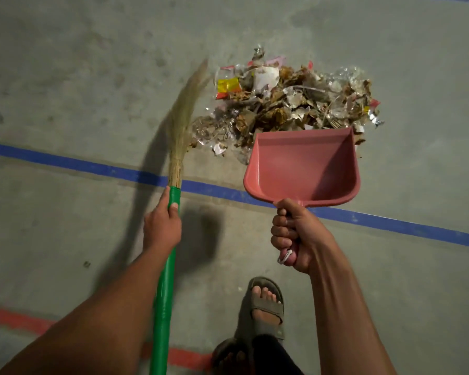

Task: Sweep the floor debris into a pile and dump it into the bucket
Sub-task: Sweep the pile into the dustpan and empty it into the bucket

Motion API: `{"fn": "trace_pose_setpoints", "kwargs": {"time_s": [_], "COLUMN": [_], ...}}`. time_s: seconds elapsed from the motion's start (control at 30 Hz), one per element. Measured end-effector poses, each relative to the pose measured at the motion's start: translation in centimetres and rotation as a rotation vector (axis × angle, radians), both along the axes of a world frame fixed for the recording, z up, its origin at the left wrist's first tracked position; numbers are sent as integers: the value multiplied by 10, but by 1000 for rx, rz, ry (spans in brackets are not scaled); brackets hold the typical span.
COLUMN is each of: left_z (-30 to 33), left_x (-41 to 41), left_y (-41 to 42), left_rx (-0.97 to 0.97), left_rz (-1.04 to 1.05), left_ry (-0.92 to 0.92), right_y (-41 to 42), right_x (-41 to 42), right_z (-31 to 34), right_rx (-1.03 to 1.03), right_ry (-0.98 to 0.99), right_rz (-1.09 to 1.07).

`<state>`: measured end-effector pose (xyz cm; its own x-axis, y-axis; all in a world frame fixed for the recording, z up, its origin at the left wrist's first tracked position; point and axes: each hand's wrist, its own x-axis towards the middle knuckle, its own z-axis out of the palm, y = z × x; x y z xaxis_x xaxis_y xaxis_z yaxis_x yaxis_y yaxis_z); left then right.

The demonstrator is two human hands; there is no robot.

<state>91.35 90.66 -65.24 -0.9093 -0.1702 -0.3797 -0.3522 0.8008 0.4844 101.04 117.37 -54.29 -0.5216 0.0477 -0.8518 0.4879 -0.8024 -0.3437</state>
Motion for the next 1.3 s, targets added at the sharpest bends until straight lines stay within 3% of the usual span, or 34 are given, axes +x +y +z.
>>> {"fn": "trace_pose_setpoints", "kwargs": {"time_s": [0.17, 0.33, 0.5, 0.67, 0.83, 1.07, 1.3], "left_z": [-42, -54, -55, -46, -24, -2, -4], "left_x": [-30, -47, -57, -48, -58, -86, -146], "left_y": [11, 53, 77, 69, 67, 30, -18], "left_rx": [88, 206, 253, 75, -13, 5, -56], "left_rz": [185, 96, -78, -433, -620, -477, -158], "left_ry": [-172, -245, -221, 110, 39, 209, 113], "right_y": [4, 4, 11, 11, 9, -4, -32], "right_x": [-34, -57, -64, -63, -67, -81, -122], "right_z": [-18, -34, -45, -49, -48, -46, -54], "right_rx": [-16, -32, -35, -48, -64, -60, -40], "right_ry": [-8, -33, -77, -96, -80, -52, -25], "right_rz": [30, 61, 49, 43, 35, 53, 90]}}
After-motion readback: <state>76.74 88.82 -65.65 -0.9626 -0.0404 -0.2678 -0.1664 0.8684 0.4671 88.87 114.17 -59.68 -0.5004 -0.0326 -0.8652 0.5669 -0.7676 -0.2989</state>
